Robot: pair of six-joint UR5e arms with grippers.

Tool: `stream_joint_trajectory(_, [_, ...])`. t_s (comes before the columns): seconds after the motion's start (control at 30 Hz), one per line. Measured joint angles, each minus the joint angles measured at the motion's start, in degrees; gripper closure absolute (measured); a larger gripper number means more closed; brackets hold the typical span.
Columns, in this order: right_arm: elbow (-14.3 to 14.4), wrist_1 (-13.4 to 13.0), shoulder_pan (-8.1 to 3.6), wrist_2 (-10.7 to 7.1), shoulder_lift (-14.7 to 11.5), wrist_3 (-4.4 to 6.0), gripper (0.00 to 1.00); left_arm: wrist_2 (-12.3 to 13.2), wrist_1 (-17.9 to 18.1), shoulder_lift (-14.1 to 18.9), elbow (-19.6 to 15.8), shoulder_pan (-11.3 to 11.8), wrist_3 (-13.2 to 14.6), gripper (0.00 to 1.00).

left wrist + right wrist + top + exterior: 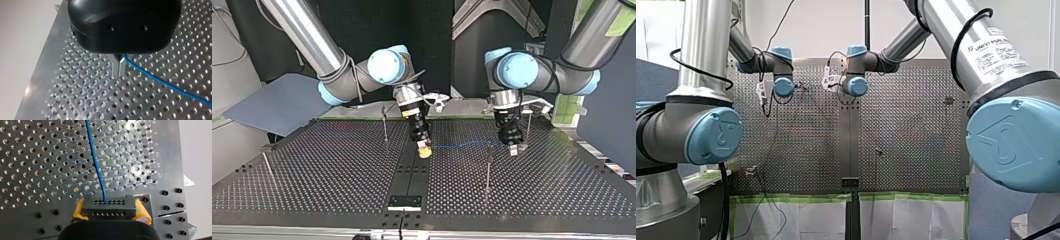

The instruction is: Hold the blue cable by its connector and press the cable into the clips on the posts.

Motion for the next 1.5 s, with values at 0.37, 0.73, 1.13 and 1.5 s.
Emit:
stream_joint_trajectory(0.37, [-1.0,0.1,-0.43,-0.57,0.4,-0.15,1.00,4.9,0.1,-0.1,0.7,1.8,-1.3,1.00])
stream_joint_trajectory(0.73, [-1.0,0.0,-1.38,-0.52,0.6,-0.16,1.00,7.5,-0.5,-2.2,3.5,2.9,-3.0,1.00])
stream_joint_trajectory(1.13, [-2.3,-0.3,-3.07,-1.43,2.8,-0.16,1.00,10.9,-0.4,-3.4,5.1,6.6,-4.3,1.00])
stream_joint_trajectory(1.5, [-3.3,-0.3,-4.78,-1.32,3.7,-0.05,1.00,15.1,-4.7,-6.6,10.3,5.7,-5.2,1.00])
